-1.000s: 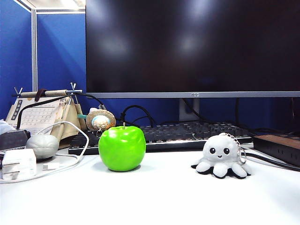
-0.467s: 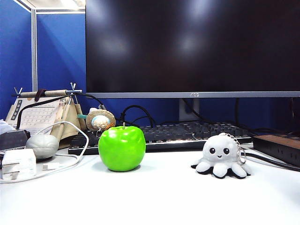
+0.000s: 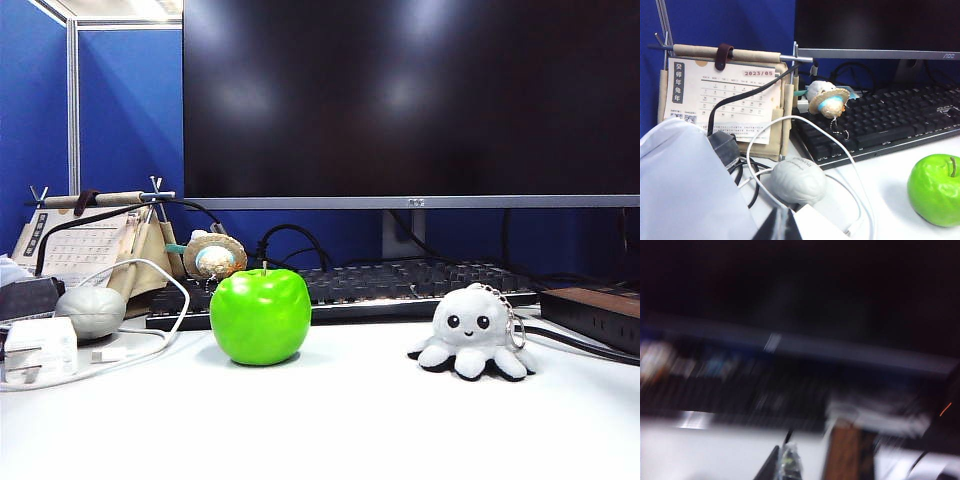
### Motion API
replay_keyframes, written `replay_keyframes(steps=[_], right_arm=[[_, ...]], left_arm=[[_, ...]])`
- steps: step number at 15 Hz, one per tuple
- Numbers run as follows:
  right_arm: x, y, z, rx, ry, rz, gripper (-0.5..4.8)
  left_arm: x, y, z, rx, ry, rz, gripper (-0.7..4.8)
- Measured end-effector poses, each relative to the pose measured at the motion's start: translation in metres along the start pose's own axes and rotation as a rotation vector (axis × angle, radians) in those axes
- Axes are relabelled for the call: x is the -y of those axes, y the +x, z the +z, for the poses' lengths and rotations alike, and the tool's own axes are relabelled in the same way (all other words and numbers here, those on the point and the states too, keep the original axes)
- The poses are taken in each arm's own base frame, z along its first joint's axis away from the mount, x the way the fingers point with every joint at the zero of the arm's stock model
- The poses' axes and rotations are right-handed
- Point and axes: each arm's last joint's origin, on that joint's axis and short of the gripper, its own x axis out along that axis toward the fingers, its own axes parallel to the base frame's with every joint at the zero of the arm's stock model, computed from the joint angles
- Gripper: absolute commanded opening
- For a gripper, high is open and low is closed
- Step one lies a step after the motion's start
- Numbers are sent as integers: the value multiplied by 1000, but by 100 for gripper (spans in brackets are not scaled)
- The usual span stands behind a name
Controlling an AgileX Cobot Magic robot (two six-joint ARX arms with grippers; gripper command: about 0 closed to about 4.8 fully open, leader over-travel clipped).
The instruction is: Place the tilting octopus upright.
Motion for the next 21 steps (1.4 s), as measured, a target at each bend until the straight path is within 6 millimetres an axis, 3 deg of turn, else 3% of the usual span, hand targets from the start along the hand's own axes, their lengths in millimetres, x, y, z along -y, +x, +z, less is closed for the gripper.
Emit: replay_keyframes(steps=[5,15,21], right_arm=[[7,-1,8,93,-53,-86,-6],[7,4,-28,62,-59,-75,-6],[16,2,-27,68,-78,-147,-6]], left_arm=[[0,0,0,0,0,0,22],[0,0,0,-2,-1,0,22],[0,0,0,-1,0,0,22]])
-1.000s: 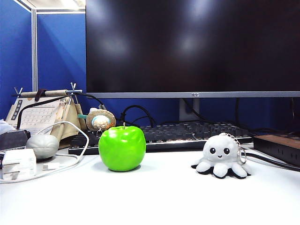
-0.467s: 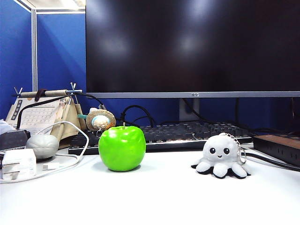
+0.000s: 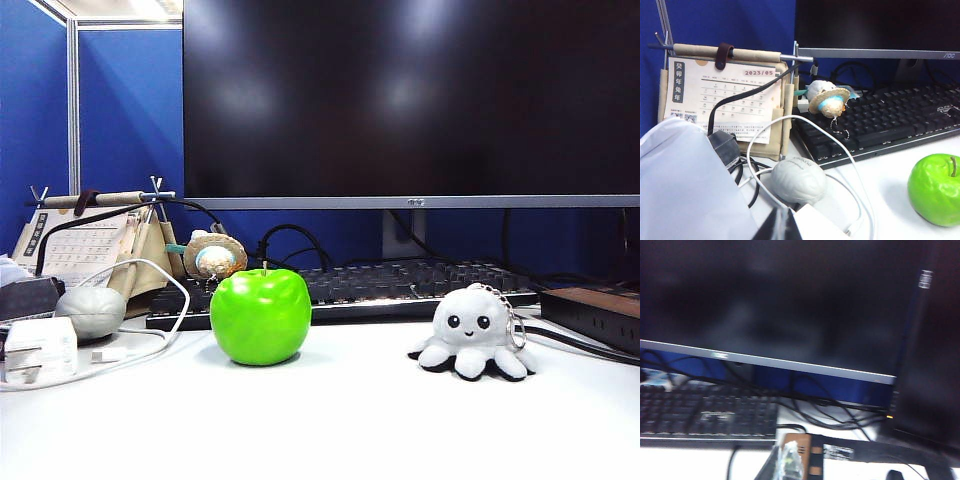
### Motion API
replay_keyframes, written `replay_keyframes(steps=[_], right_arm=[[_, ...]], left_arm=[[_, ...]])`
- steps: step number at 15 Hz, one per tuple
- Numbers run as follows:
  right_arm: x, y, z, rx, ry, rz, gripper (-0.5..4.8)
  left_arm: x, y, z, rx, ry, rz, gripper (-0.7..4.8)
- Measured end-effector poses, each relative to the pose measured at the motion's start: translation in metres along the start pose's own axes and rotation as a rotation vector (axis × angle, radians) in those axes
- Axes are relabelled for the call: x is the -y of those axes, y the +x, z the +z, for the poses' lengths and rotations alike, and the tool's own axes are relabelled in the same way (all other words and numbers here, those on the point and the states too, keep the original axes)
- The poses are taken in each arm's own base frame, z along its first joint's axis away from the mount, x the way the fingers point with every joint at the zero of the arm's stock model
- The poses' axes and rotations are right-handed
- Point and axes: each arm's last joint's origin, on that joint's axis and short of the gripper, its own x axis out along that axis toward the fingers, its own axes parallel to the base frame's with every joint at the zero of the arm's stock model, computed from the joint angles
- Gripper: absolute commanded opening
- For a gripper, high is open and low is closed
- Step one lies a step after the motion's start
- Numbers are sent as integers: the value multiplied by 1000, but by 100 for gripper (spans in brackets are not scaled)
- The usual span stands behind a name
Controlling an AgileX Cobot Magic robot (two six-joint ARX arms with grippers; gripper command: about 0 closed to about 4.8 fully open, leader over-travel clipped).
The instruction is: Place the tilting octopus upright.
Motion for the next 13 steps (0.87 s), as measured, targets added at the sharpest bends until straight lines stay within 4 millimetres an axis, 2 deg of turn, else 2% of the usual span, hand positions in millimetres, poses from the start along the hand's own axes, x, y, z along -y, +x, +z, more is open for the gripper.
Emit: replay_keyframes(steps=[5,13], right_arm=[[8,-1,-1,-8,-17,-71,-6],[8,-1,-5,-3,-16,-48,-6]], left_arm=[[0,0,0,0,0,0,22],[0,0,0,0,0,0,22]])
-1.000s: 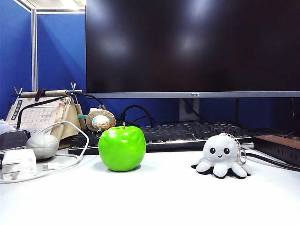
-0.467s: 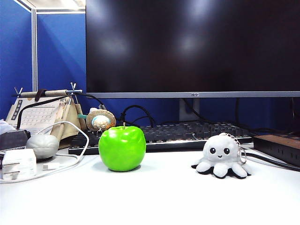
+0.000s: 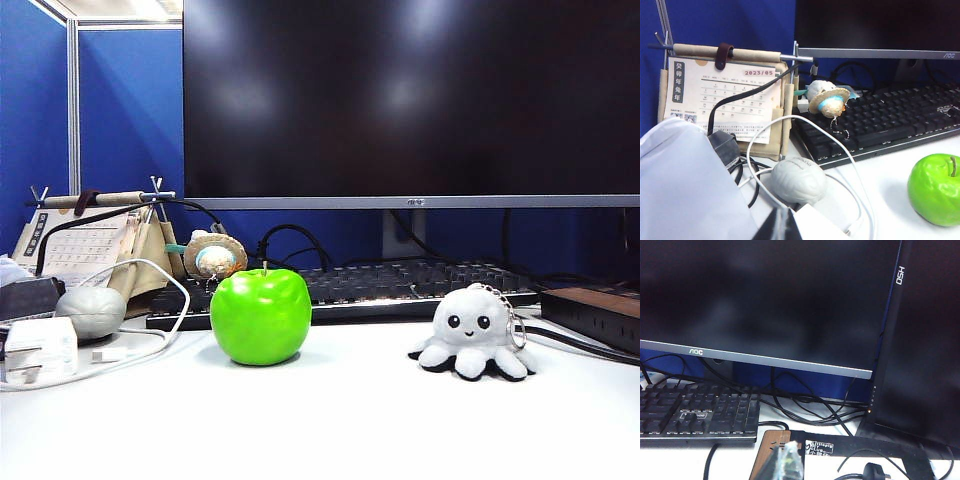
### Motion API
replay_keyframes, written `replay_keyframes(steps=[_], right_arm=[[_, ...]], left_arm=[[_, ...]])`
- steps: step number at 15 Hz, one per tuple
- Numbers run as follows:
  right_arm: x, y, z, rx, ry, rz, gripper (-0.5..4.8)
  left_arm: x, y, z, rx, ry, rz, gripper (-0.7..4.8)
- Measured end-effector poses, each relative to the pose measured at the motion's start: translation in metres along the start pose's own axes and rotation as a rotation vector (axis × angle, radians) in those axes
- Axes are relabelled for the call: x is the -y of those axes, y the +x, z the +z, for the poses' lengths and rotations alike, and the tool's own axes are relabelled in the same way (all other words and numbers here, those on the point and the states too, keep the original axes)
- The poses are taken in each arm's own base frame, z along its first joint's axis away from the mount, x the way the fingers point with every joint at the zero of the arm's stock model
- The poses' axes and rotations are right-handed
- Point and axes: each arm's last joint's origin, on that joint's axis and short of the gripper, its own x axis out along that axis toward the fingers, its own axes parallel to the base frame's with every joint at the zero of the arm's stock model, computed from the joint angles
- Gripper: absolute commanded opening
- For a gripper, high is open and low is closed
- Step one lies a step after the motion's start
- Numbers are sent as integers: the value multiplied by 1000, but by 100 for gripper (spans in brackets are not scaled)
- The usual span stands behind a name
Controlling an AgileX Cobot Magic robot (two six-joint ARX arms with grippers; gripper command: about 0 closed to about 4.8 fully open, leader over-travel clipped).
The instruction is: Place the tilting octopus upright.
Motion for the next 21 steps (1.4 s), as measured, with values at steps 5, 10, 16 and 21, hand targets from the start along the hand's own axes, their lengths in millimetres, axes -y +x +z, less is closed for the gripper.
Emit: replay_keyframes(steps=[5,10,16,21], right_arm=[[0,0,0,0,0,0,-6],[0,0,-3,-32,6,2,-6],[0,0,-4,-37,7,3,-6],[0,0,-4,-37,7,3,-6]], left_arm=[[0,0,0,0,0,0,22],[0,0,0,0,0,0,22],[0,0,0,0,0,0,22],[0,0,0,0,0,0,22]])
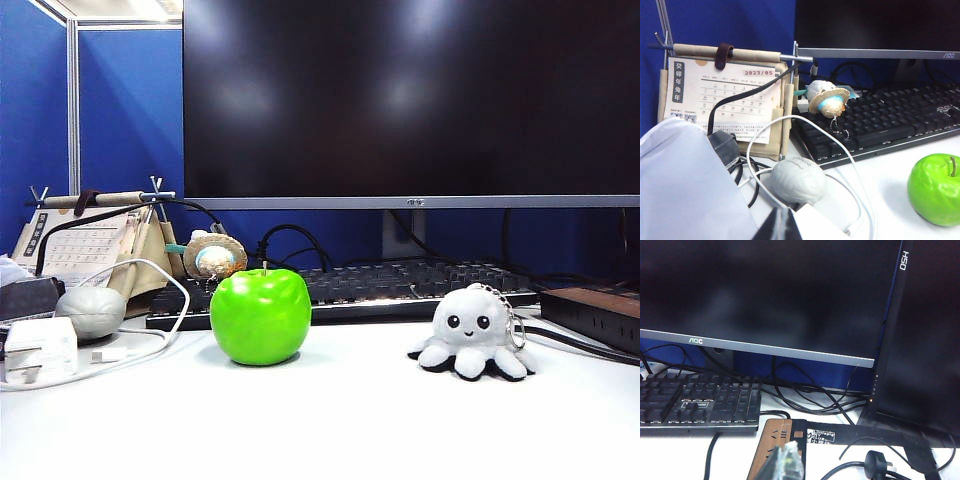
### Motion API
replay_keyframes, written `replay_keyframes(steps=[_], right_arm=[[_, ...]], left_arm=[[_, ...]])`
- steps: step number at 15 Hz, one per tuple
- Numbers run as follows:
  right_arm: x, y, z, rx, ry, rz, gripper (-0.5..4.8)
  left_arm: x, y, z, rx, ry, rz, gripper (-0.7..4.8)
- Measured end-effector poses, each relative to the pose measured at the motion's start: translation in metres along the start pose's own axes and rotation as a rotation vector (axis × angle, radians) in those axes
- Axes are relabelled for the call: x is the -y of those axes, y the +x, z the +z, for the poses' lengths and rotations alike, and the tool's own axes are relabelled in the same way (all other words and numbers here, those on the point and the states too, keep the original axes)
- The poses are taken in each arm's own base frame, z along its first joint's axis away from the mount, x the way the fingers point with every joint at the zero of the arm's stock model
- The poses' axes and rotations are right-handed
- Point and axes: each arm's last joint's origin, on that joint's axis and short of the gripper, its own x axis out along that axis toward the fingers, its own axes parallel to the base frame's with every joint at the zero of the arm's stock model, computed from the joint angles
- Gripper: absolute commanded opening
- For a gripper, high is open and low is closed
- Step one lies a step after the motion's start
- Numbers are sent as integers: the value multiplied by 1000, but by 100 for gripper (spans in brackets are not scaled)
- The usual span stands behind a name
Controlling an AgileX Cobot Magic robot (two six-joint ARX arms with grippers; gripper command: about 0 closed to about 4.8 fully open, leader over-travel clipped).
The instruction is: Place the tilting octopus upright.
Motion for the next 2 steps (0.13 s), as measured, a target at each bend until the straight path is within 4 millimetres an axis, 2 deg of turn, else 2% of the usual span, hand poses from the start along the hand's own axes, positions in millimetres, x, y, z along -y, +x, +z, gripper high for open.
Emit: replay_keyframes(steps=[2], right_arm=[[0,0,0,0,0,0,-6]], left_arm=[[0,0,0,0,0,0,22]])
